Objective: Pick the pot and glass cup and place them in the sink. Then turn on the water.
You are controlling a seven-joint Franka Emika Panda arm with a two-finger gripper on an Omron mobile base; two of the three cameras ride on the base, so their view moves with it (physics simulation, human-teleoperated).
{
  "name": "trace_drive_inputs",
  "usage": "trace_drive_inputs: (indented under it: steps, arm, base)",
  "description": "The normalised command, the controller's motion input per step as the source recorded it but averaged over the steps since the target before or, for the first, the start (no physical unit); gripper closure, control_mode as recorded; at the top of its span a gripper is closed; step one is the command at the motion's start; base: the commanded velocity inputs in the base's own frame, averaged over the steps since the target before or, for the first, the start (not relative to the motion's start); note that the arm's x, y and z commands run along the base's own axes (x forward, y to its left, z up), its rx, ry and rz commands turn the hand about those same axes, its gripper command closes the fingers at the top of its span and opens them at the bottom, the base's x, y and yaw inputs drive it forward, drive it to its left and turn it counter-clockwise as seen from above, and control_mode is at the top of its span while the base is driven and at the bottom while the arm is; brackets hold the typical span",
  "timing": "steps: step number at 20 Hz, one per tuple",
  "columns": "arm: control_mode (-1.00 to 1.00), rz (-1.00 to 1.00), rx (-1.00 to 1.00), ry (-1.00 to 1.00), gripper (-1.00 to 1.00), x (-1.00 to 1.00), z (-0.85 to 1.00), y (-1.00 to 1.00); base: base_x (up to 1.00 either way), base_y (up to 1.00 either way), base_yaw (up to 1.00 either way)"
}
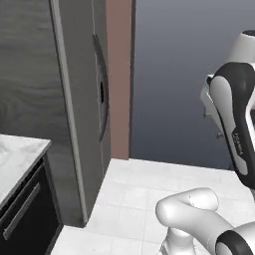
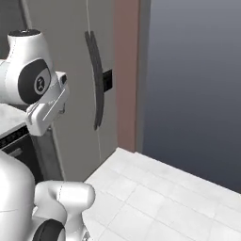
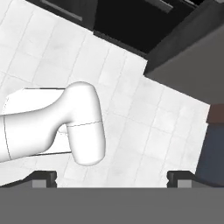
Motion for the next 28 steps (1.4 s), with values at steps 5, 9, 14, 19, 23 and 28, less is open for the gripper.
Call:
trace_drive_inputs:
  steps: [5,9,14,19,23,28]
  arm:
    - [1.0,0.0,0.0,0.0,-1.0,0.0,0.0,0.0]
    - [1.0,0.0,0.0,0.0,-1.0,0.0,0.0,0.0]
    - [1.0,0.0,0.0,0.0,-1.0,0.0,0.0,0.0]
    - [1.0,0.0,0.0,0.0,-1.0,0.0,0.0,0.0]
    - [1.0,0.0,0.0,0.0,-1.0,0.0,0.0,0.0]
    - [1.0,0.0,0.0,0.0,-1.0,0.0,0.0,0.0]
  base:
    - [0.0,-0.5,-0.81]
    - [0.0,-0.55,-0.79]
    - [0.0,-0.54,-0.79]
    - [0.02,-0.41,-0.8]
    - [0.17,-0.32,-0.76]
    - [0.49,-0.07,-0.64]
